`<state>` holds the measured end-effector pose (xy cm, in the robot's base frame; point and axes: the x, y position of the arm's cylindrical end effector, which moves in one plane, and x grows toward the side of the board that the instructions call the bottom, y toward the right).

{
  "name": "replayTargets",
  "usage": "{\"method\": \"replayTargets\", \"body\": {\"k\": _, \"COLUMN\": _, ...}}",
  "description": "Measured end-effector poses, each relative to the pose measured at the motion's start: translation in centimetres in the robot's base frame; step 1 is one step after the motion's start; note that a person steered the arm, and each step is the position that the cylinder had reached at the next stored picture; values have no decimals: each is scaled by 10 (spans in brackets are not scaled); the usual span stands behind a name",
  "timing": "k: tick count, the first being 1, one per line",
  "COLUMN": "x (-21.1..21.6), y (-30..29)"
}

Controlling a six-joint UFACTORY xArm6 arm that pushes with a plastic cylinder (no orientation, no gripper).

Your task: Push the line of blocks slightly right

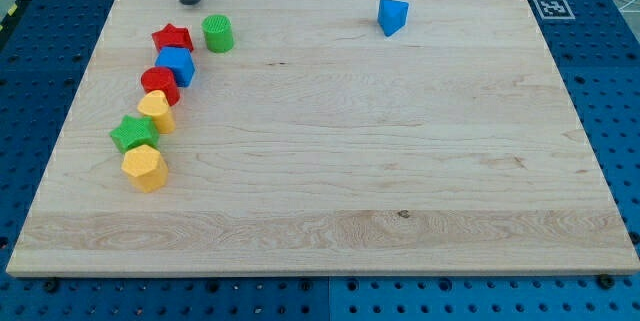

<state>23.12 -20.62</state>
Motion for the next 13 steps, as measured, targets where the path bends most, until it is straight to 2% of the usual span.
{"method": "replayTargets", "body": {"k": 2, "x": 1, "y": -99}}
{"method": "replayTargets", "body": {"k": 7, "x": 42, "y": -99}}
{"method": "replayTargets", "body": {"k": 8, "x": 93, "y": -98}}
{"method": "replayTargets", "body": {"k": 9, "x": 140, "y": -94}}
{"method": "replayTargets", "body": {"k": 11, "x": 150, "y": -28}}
{"method": "replayTargets", "body": {"k": 12, "x": 150, "y": -19}}
{"method": "replayTargets", "body": {"k": 13, "x": 150, "y": 31}}
